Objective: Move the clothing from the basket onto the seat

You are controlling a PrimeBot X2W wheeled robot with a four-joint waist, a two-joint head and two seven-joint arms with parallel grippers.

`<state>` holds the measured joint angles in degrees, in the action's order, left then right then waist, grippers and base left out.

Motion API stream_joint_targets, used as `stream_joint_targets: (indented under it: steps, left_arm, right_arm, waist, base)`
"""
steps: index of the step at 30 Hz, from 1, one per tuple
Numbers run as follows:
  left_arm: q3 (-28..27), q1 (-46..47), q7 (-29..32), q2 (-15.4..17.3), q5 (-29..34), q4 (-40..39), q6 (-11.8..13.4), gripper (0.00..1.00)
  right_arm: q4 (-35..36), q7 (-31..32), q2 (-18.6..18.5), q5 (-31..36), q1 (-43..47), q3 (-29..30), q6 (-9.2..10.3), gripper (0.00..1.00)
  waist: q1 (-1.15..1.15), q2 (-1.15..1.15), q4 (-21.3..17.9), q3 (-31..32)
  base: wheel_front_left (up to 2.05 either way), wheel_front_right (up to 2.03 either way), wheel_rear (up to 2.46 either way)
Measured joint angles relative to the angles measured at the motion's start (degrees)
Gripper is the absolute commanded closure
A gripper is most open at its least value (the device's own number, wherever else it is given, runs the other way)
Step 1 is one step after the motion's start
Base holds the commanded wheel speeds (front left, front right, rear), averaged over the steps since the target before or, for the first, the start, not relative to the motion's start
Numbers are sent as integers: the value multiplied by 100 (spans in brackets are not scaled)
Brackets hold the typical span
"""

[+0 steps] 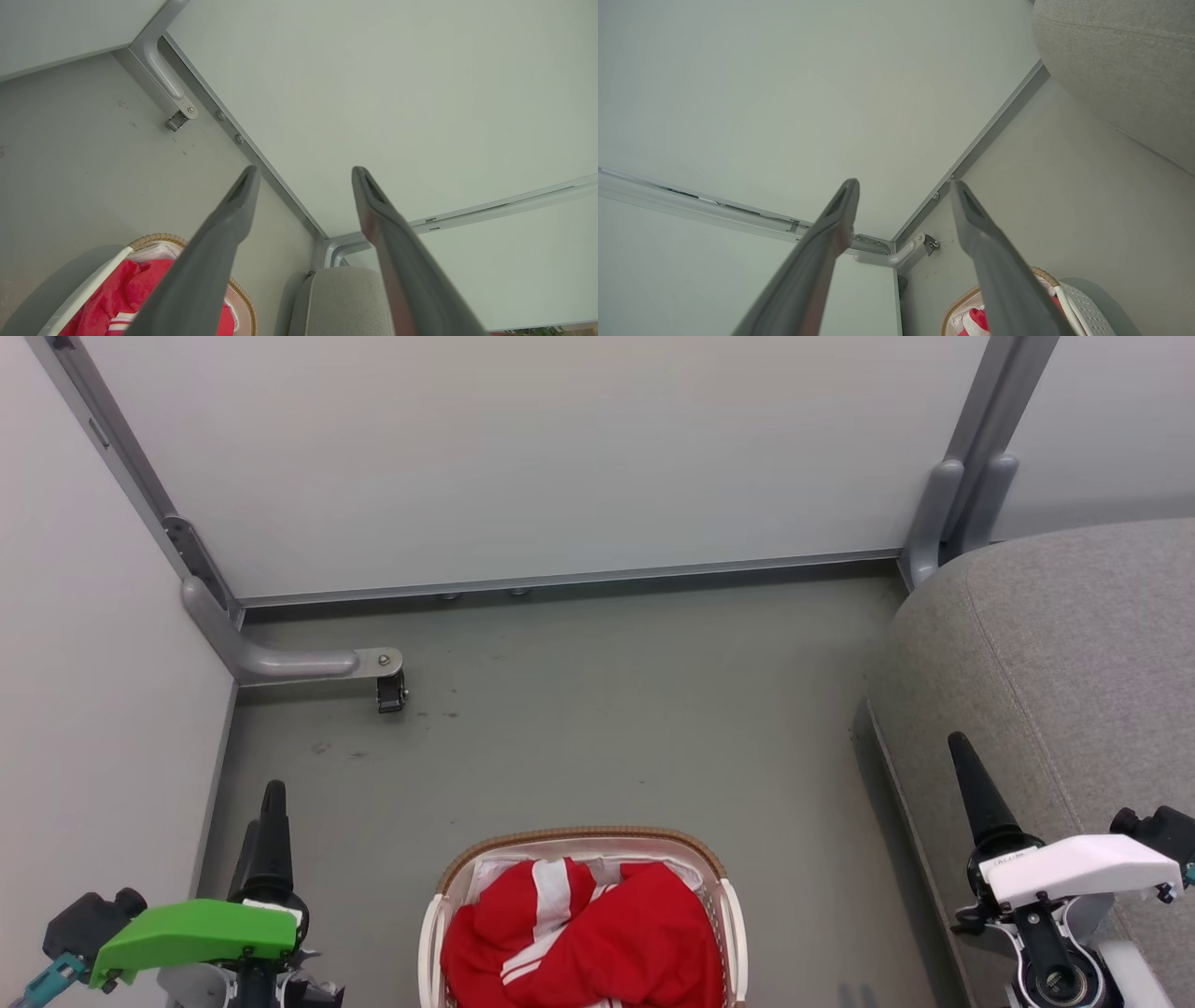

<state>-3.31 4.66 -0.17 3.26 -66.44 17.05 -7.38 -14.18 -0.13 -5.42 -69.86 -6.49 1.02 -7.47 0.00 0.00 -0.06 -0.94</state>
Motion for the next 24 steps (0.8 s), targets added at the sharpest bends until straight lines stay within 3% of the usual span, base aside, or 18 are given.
stream_joint_targets:
  steps: [24]
  left_arm:
    - [263, 73, -494, 108, 2362, 96, 35, 0]
  right_arm:
    - [-121, -493, -129, 2270, -140, -367, 0, 0]
  waist:
    - [0, 0, -10, -88]
  base:
    - [0, 0, 0]
